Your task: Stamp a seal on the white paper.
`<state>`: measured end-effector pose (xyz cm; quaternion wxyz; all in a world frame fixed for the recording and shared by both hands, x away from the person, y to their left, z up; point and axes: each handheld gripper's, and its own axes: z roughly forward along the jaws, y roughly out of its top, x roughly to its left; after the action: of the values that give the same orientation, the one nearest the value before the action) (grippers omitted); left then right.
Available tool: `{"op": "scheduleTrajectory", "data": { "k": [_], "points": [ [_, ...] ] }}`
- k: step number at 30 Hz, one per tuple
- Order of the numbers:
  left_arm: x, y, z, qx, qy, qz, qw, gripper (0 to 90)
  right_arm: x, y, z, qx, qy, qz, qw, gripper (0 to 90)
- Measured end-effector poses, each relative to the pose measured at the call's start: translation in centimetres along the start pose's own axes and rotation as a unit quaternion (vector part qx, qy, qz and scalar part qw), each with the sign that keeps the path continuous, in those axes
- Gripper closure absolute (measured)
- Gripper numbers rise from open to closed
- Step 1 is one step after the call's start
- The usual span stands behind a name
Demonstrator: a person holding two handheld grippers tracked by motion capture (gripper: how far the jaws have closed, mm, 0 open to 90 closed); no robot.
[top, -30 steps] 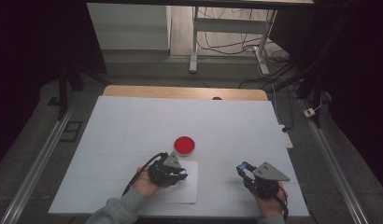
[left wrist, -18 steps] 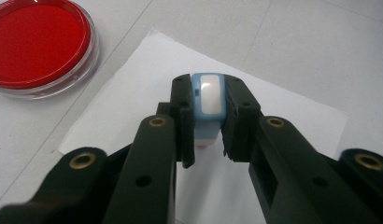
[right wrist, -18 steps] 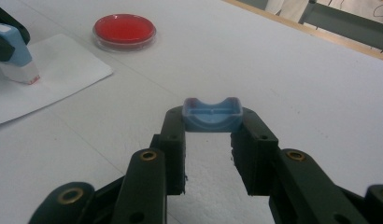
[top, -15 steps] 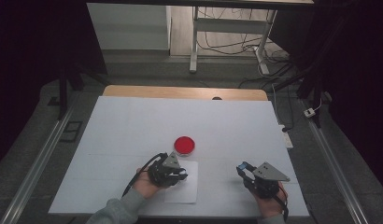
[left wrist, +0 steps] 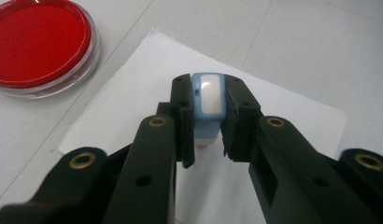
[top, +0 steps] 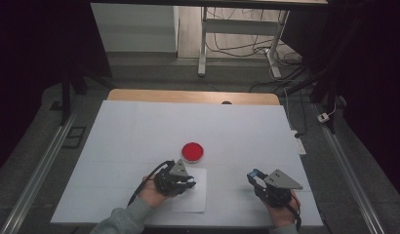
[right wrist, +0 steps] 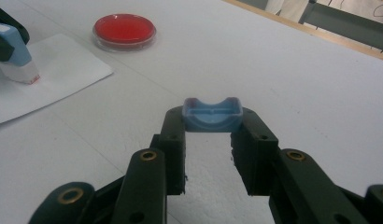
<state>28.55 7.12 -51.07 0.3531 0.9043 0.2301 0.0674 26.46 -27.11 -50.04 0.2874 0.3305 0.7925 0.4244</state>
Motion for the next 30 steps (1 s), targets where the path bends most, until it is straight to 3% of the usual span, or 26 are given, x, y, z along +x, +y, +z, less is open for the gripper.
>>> {"op": "scheduleTrajectory", "data": {
  "k": [7,12,15,30],
  "points": [
    [0.0,0.0,-0.1,0.0,0.0,0.005,1.0,76.4,0.0,0.0,0.0,-0.002,0.0,0.001,1.0,65.9],
    [0.0,0.3,-0.6,-0.017,0.003,0.007,0.9998,76.2,-0.1,0.0,-0.1,-0.004,0.002,0.003,1.0,65.9],
    [0.0,0.3,-0.7,-0.026,-0.009,-0.001,0.9996,76.2,-0.2,0.0,-0.2,-0.004,0.001,0.003,1.0,65.9],
    [0.7,0.4,-3.0,-0.08,-0.015,-0.035,0.9961,76.1,-0.2,0.0,-0.2,-0.006,0.001,0.003,1.0,65.9]
  ]
}}
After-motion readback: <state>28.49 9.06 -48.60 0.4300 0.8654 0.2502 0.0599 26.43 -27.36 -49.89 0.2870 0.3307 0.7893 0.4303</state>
